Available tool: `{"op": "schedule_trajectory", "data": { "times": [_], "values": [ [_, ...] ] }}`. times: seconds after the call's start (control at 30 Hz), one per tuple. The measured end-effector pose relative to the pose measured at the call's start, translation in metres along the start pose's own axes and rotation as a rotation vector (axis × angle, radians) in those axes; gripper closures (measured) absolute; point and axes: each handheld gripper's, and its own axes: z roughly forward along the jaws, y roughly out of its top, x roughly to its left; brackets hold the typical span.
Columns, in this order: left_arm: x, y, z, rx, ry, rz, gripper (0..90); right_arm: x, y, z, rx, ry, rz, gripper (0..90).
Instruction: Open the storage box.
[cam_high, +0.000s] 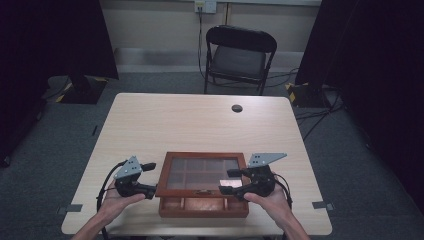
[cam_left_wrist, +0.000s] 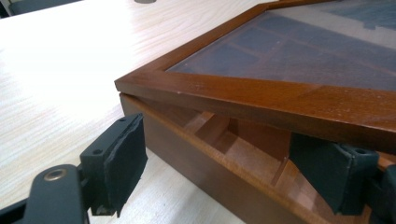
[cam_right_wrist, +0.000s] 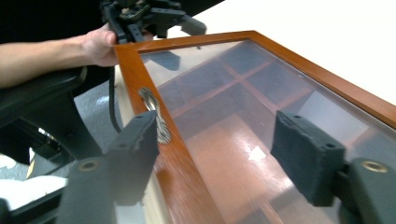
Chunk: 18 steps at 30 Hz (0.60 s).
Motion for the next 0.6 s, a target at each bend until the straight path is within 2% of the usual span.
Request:
{"op": "schedule_trajectory", "data": {
  "times": [0.27,0.3,0.37,0.6],
  "values": [
    [-0.003,0.006,0.002,-0.028,-0.008,-0.003,17.2,-0.002,-0.001,-0.009,-0.032,-0.016,0.014,18.4],
    [-0.004,0.007,0.003,-0.027,-0.013,-0.008,17.0,-0.002,-0.001,-0.01,-0.033,-0.016,0.013,18.0],
    [-0.006,0.01,0.005,-0.015,-0.013,0.011,16.9,-0.001,0.0,-0.012,-0.043,-0.019,0.002,16.6],
    [-0.005,0.021,0.004,-0.054,-0.007,0.007,17.3,-0.001,0.003,-0.017,-0.049,-0.041,-0.02,16.4]
  ]
}}
